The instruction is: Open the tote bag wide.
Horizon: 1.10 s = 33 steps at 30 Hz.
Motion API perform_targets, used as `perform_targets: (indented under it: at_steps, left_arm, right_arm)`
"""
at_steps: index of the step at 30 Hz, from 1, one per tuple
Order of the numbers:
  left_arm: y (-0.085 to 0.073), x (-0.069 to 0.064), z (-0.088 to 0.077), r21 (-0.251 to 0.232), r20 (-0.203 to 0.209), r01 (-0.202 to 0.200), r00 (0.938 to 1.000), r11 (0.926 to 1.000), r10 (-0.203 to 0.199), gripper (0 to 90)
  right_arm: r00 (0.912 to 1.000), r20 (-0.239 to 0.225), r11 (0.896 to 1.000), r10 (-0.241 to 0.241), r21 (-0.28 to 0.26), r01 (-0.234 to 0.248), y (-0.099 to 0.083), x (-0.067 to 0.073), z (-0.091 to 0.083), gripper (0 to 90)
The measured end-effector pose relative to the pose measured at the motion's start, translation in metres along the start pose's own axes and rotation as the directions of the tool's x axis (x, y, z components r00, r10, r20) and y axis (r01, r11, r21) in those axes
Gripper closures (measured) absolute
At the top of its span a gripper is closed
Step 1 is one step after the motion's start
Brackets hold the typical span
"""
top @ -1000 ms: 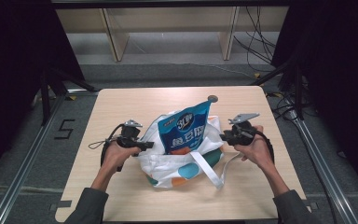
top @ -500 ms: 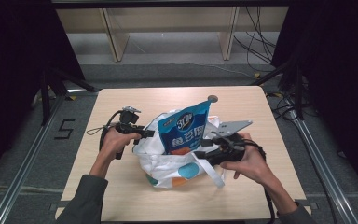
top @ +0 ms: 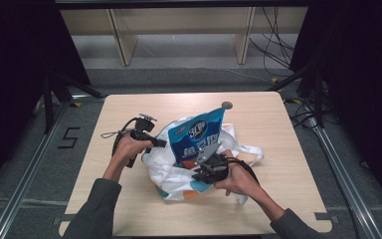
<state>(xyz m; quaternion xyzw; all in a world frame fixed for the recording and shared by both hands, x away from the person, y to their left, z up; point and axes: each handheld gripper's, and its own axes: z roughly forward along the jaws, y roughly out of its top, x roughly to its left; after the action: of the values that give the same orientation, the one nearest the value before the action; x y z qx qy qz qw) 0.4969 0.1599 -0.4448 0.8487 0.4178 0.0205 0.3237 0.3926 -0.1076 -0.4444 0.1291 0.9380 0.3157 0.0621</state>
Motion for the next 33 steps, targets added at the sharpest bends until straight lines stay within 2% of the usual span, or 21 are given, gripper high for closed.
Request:
perform_targets:
  at_steps: [2,4,6,7,9,11,13,14,15,17,18,20,23,25,26,27,28,29,31,32,33]
  left_arm:
    - [0.001,0.003,0.006,0.026,-0.055,-0.006,0.9985,0.9997,0.007,81.4]
    - [0.001,0.004,0.012,0.038,-0.103,0.008,0.9946,0.9993,-0.004,81.3]
    - [0.0,0.003,0.022,0.055,-0.109,0.02,0.994,0.9983,-0.014,80.5]
    - [0.0,0.002,0.026,0.062,-0.119,0.01,0.9929,0.9981,-0.003,80.2]
    - [0.001,0.002,0.038,0.078,-0.163,0.023,0.9866,0.9967,-0.01,80.0]
    - [-0.001,0.005,0.045,0.089,-0.133,0.041,0.9907,0.9952,-0.029,79.4]
    - [-0.002,0.004,0.043,0.083,-0.134,0.039,0.9906,0.9958,-0.028,77.9]
    - [-0.002,0.001,0.038,0.074,-0.146,0.027,0.9891,0.9969,-0.016,76.7]
    - [-0.002,0.0,0.034,0.06,-0.153,0.018,0.9882,0.9981,-0.009,73.8]
    - [-0.002,-0.002,0.019,-0.015,-0.147,0.038,0.9884,0.9992,-0.04,64.6]
    - [-0.003,-0.002,0.008,-0.074,-0.12,0.061,0.9903,0.9954,-0.069,59.2]
    - [-0.006,-0.006,-0.012,-0.147,-0.092,0.075,0.9917,0.9863,-0.089,52.5]
    - [-0.014,-0.016,-0.038,-0.208,-0.104,0.037,0.9928,0.9774,-0.06,47.6]
    - [-0.022,-0.023,-0.054,-0.228,-0.112,0.023,0.9925,0.9734,-0.049,48.0]
    - [-0.027,-0.027,-0.058,-0.236,-0.14,-0.004,0.9897,0.9718,-0.03,49.6]
    - [-0.03,-0.029,-0.06,-0.22,-0.154,-0.033,0.988,0.975,-0.002,53.0]
    - [-0.034,-0.034,-0.059,-0.213,-0.156,-0.041,0.9877,0.9762,0.008,54.9]
    - [-0.037,-0.036,-0.058,-0.212,-0.156,-0.051,0.9876,0.976,0.017,58.2]
    - [-0.045,-0.043,-0.051,-0.22,-0.127,-0.072,0.9909,0.9727,0.044,62.5]
    - [-0.048,-0.047,-0.047,-0.231,-0.113,-0.064,0.9928,0.9708,0.039,65.0]
    - [-0.049,-0.049,-0.045,-0.233,-0.11,-0.076,0.9926,0.9696,0.051,67.2]
  right_arm:
    - [1.0,-0.008,1.0,0.003,0.027,-0.003,-0.006,0.008,-0.006,84.4]
    - [0.9997,-0.024,0.999,-0.002,0.041,0.003,-0.013,0.015,-0.008,85.0]
    - [0.9989,-0.047,0.999,0.002,0.04,0.0,-0.023,0.025,-0.007,85.6]
    - [0.9985,-0.055,0.999,0.007,0.04,-0.005,-0.028,0.03,-0.005,85.8]
    - [0.999,-0.045,0.999,0.004,0.05,-0.002,-0.034,0.037,0.002,85.9]
    - [0.9984,-0.046,0.998,0.033,0.048,-0.031,-0.038,0.037,0.007,85.8]
    - [0.9972,-0.053,0.998,0.053,0.043,-0.05,-0.044,0.034,0.012,85.1]
    - [0.9952,-0.059,0.997,0.078,0.029,-0.077,-0.046,0.034,0.013,83.7]
    - [0.9884,-0.092,0.993,0.121,0.028,-0.119,-0.046,0.032,0.009,77.6]
    - [0.9869,-0.106,0.992,0.121,-0.009,-0.123,-0.043,0.029,0.001,66.1]
    - [0.9886,-0.088,0.992,0.122,-0.026,-0.125,-0.041,0.029,-0.005,64.8]
    - [0.9926,-0.05,0.991,0.111,-0.073,-0.114,-0.037,0.026,-0.025,61.5]
    - [0.991,0.036,0.969,0.129,-0.216,-0.118,-0.035,0.012,-0.064,58.5]
    - [0.9803,0.092,0.95,0.174,-0.278,-0.143,-0.036,0.002,-0.082,59.6]
    - [0.9728,0.132,0.942,0.19,-0.305,-0.143,-0.037,-0.004,-0.09,61.2]
    - [0.9623,0.2,0.949,0.185,-0.29,-0.122,-0.039,-0.014,-0.097,61.9]
    - [0.9436,0.25,0.944,0.218,-0.3,-0.138,-0.039,-0.019,-0.099,62.6]
    - [0.9221,0.305,0.947,0.238,-0.285,-0.15,-0.042,-0.03,-0.099,64.1]
    - [0.9043,0.323,0.942,0.28,-0.277,-0.192,-0.045,-0.043,-0.095,67.3]
    - [0.8917,0.35,0.943,0.287,-0.268,-0.198,-0.048,-0.052,-0.088,68.0]
    - [0.8873,0.363,0.95,0.284,-0.235,-0.208,-0.049,-0.058,-0.083,69.9]
